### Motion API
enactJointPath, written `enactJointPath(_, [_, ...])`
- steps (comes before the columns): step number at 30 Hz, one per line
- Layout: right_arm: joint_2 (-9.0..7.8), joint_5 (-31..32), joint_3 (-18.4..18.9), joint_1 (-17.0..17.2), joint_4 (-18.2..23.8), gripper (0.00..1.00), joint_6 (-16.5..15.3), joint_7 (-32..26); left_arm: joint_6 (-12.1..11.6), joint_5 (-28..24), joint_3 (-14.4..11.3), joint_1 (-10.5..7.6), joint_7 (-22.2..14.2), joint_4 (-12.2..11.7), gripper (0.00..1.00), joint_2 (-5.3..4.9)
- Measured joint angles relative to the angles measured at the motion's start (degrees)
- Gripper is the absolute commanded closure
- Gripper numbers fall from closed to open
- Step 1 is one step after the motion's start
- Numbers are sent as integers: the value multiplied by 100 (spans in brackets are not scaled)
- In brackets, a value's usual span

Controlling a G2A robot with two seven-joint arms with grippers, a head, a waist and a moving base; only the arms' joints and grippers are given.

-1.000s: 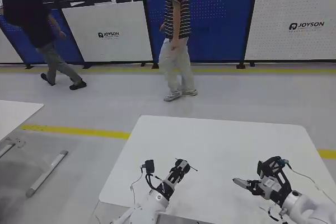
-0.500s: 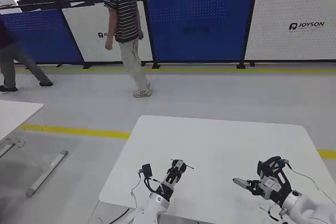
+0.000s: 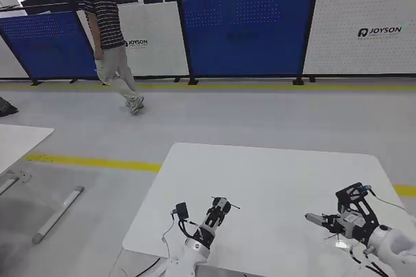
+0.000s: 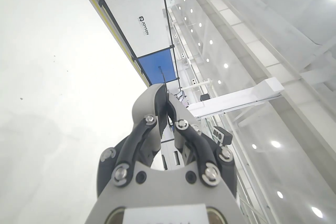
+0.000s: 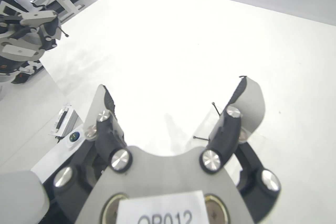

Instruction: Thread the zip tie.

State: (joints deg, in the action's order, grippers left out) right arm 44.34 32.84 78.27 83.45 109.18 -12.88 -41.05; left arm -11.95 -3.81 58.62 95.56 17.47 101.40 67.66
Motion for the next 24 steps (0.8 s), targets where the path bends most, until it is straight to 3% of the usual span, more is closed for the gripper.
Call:
enactJointPath(4, [-27, 14, 135, -141, 6, 0, 394, -885, 0, 0, 0, 0, 0, 0, 100, 0])
enactJointPath(17, [-20, -39, 96, -149, -50, 0, 333, -952, 0, 0, 0, 0, 0, 0, 100, 0])
enactJointPath(20, [-16, -577, 112, -357, -301, 0, 283, -1481, 0, 0, 0, 0, 0, 0, 100, 0])
enactJointPath(24, [4, -1131, -23, -845, -640, 0, 498, -2372, 0, 0, 0, 0, 0, 0, 100, 0])
